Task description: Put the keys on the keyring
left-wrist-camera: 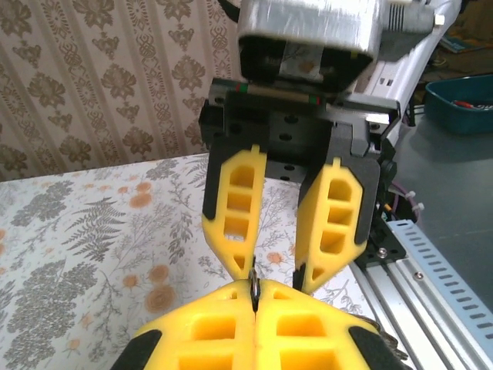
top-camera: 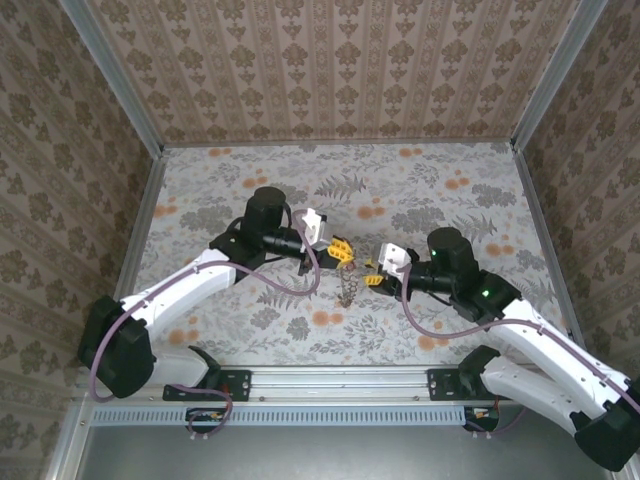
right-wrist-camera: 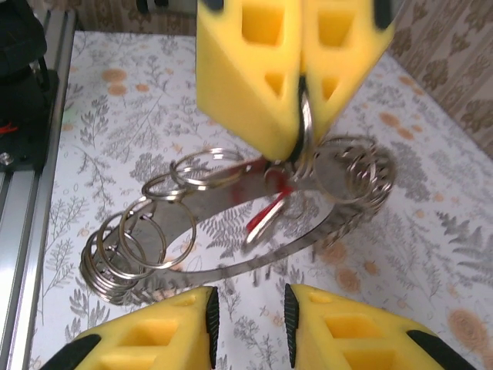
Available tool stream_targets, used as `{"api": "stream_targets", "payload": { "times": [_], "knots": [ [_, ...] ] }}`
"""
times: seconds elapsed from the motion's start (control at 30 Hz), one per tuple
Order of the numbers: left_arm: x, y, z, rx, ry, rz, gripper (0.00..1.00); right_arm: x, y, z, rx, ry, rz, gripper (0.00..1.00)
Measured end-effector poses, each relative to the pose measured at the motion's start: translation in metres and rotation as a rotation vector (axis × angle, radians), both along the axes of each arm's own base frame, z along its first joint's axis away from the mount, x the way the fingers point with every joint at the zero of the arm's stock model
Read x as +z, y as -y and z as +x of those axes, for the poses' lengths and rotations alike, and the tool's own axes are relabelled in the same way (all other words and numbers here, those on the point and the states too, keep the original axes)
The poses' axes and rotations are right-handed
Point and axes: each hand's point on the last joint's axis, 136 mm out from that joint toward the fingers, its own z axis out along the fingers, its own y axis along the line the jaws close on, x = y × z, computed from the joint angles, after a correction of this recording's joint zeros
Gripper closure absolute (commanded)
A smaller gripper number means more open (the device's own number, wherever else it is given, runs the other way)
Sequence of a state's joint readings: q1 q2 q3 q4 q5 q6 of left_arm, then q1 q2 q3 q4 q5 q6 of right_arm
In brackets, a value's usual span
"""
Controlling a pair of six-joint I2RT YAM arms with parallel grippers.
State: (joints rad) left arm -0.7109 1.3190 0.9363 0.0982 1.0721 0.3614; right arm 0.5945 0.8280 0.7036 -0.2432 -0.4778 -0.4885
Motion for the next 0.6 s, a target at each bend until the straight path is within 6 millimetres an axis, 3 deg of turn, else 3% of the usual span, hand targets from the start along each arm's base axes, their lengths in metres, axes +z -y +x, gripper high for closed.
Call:
{"api": "stream_targets", "payload": {
  "times": [0.2,0.6],
  "knots": [
    [-0.002,0.000,-0.003,-0.009,-0.021,-0.009,1.00,0.018,-0.003,0.003,-0.005,0.042,0.062,0.76],
    [0.003,0.006,-0.010,-0.031,-0.006,-0.033,1.00,0.006,-0.021,0.012,0.038,-0.033,0.086,0.96]
  ]
}}
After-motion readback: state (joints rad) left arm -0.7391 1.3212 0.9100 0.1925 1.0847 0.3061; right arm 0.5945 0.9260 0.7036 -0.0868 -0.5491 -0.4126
